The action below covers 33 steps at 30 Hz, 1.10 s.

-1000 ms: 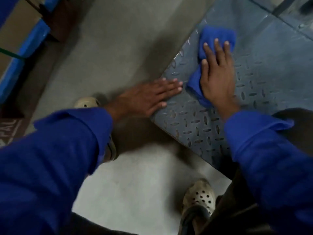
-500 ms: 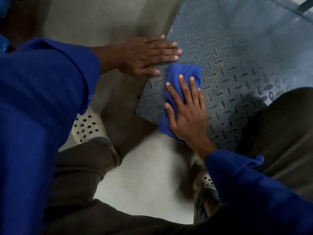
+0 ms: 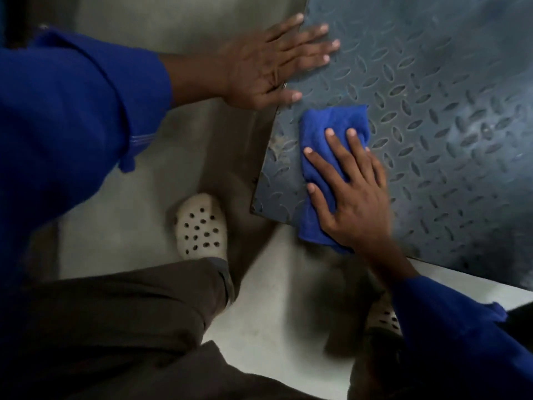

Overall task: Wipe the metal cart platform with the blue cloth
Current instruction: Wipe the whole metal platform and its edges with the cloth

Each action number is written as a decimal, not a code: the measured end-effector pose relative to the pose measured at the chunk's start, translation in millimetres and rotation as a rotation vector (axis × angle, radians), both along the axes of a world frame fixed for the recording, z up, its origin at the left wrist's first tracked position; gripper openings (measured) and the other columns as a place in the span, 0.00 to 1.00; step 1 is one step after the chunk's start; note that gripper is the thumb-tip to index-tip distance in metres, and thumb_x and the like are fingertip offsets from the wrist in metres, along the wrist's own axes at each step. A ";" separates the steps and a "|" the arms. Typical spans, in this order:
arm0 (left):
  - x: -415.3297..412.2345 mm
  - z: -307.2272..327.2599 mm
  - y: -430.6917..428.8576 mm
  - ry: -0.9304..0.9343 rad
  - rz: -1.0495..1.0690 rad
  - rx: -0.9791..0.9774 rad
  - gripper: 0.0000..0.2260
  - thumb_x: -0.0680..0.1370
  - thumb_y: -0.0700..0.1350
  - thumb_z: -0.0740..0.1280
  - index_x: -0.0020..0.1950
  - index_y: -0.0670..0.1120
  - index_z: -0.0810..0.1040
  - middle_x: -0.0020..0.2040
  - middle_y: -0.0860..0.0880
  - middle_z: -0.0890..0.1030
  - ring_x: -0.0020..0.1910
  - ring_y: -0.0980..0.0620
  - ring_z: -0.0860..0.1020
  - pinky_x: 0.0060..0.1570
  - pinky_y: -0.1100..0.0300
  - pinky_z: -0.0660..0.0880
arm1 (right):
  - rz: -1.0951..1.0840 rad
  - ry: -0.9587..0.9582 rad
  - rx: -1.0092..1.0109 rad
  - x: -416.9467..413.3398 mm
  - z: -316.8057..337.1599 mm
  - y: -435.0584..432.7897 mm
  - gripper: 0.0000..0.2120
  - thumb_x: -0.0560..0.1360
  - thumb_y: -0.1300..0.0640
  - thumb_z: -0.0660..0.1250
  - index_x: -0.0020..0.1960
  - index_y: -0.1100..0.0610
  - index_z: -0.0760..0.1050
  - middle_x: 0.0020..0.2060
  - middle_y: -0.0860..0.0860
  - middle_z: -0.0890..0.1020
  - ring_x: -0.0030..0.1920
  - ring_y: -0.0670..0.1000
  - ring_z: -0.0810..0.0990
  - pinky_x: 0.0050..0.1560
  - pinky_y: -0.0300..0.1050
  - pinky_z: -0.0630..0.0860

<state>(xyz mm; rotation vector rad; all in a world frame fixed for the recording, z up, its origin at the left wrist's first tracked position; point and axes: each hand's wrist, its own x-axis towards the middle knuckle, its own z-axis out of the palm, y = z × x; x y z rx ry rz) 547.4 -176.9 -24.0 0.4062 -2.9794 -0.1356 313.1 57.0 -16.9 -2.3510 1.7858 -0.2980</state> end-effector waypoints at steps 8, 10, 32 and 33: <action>-0.3 -13.8 12.4 0.051 0.083 0.059 0.26 0.90 0.50 0.54 0.85 0.37 0.57 0.86 0.39 0.56 0.86 0.39 0.52 0.84 0.41 0.51 | -0.227 -0.065 -0.114 6.8 -7.4 -4.8 0.25 0.85 0.42 0.62 0.81 0.44 0.70 0.84 0.48 0.65 0.86 0.54 0.58 0.80 0.56 0.63; -2.6 -18.3 12.1 0.112 0.093 0.113 0.24 0.89 0.47 0.58 0.82 0.36 0.63 0.85 0.37 0.59 0.85 0.36 0.55 0.84 0.39 0.51 | -0.375 -0.082 -0.150 16.5 -11.3 -6.6 0.24 0.86 0.42 0.62 0.81 0.44 0.70 0.84 0.48 0.65 0.86 0.54 0.59 0.79 0.56 0.63; -0.2 -17.8 38.7 0.173 0.150 0.149 0.23 0.88 0.43 0.51 0.82 0.36 0.64 0.83 0.34 0.62 0.83 0.30 0.57 0.83 0.37 0.52 | -0.650 -0.035 -0.042 163.7 -10.7 12.4 0.29 0.88 0.46 0.58 0.86 0.53 0.59 0.86 0.57 0.57 0.87 0.58 0.52 0.85 0.61 0.54; 0.8 -18.7 44.8 0.176 0.152 0.162 0.23 0.88 0.42 0.52 0.82 0.35 0.64 0.83 0.34 0.62 0.83 0.30 0.57 0.83 0.36 0.52 | -0.631 -0.022 -0.036 165.1 -9.9 27.5 0.29 0.88 0.46 0.58 0.86 0.53 0.59 0.86 0.57 0.57 0.87 0.58 0.52 0.86 0.60 0.54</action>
